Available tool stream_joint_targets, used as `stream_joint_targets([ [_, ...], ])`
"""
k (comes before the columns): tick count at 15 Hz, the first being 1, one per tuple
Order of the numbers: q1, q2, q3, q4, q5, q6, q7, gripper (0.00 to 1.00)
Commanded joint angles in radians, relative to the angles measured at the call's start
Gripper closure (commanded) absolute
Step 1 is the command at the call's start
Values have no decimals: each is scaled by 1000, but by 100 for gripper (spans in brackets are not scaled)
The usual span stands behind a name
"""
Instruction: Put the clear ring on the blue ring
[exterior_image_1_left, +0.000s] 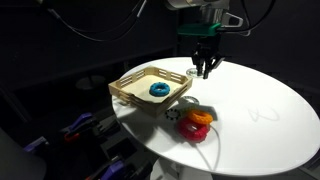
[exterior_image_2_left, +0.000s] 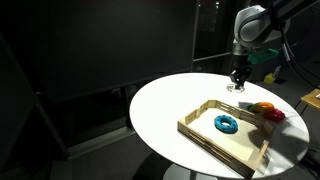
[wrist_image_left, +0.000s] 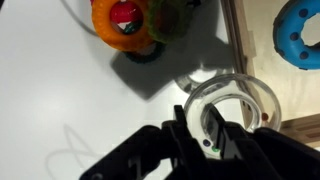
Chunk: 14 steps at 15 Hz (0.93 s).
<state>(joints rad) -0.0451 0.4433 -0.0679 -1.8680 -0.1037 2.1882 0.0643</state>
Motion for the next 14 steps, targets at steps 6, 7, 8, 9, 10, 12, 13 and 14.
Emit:
stream_joint_targets([
  [6, 41, -57, 56, -88, 1, 69, -86, 91],
  [7, 45, -64, 61, -106, 0, 82, -96, 91],
  [8, 48, -71, 66, -123, 1, 95, -106, 91],
  [9, 49, -78, 71, -142, 4, 108, -117, 90],
  [10, 51, -84, 77, -159, 7, 117, -125, 90],
  [12, 55, -94, 88, -189, 8, 133, -139, 90],
  [13, 57, -98, 92, -201, 8, 139, -147, 90],
  [14, 61, -98, 98, -211, 8, 144, -151, 90],
])
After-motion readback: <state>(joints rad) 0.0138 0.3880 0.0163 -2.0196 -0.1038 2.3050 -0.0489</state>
